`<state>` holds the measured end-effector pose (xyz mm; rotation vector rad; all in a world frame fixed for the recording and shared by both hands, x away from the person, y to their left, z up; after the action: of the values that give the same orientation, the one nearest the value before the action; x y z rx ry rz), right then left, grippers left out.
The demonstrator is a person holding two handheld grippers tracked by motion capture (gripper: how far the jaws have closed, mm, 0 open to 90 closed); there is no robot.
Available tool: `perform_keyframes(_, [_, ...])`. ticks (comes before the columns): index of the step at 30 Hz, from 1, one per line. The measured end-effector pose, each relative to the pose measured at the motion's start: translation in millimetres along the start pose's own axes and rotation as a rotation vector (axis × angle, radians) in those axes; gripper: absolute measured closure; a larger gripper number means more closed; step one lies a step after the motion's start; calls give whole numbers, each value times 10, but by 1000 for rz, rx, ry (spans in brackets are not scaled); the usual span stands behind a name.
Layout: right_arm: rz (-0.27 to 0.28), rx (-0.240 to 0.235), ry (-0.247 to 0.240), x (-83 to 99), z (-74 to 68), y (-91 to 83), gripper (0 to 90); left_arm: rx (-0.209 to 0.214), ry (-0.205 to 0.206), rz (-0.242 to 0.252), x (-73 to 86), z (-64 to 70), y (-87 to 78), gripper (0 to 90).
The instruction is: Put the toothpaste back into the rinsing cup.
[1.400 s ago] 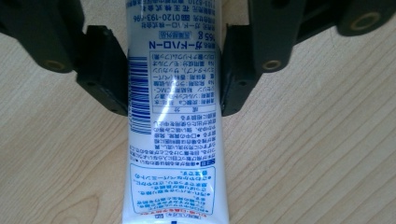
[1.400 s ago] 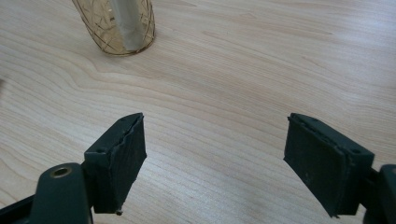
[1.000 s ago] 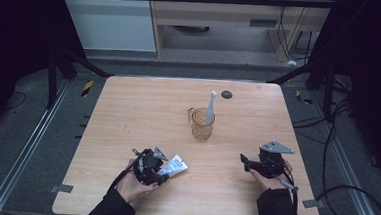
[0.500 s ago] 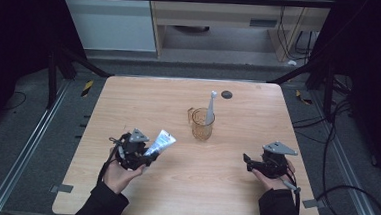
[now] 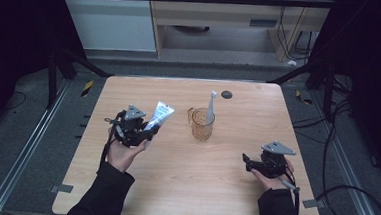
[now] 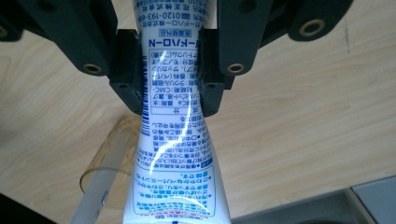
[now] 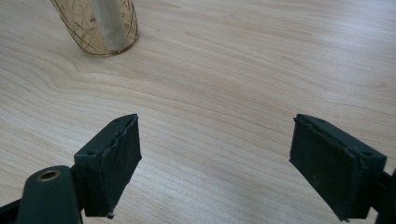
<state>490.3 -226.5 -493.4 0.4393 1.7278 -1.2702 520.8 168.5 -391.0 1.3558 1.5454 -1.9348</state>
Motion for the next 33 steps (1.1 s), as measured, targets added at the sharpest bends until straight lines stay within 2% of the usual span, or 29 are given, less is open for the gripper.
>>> perform_keyframes(16, [-3,-4,1,6,2,21,156,-2,-58,155,-504,168,276,670])
perform_keyframes(25, [-2,-10,4,9,-1,22,156,-4,-86,217,-668,218,390,672])
perform_keyframes(33, [3,-12,5,13,8,24,155,7,-111,261,-777,287,576,673])
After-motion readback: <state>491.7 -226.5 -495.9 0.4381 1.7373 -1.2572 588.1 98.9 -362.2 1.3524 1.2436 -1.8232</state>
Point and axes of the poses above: each handheld gripper's, and its own axes: y roughly forward along the jaws, x roughly out of its underside, z roughly to its right, the point moved 3 cm from there along y, roughly forward along the jaws, and after that the axes turned 6 degrees about -x, right-handed, at the moved point
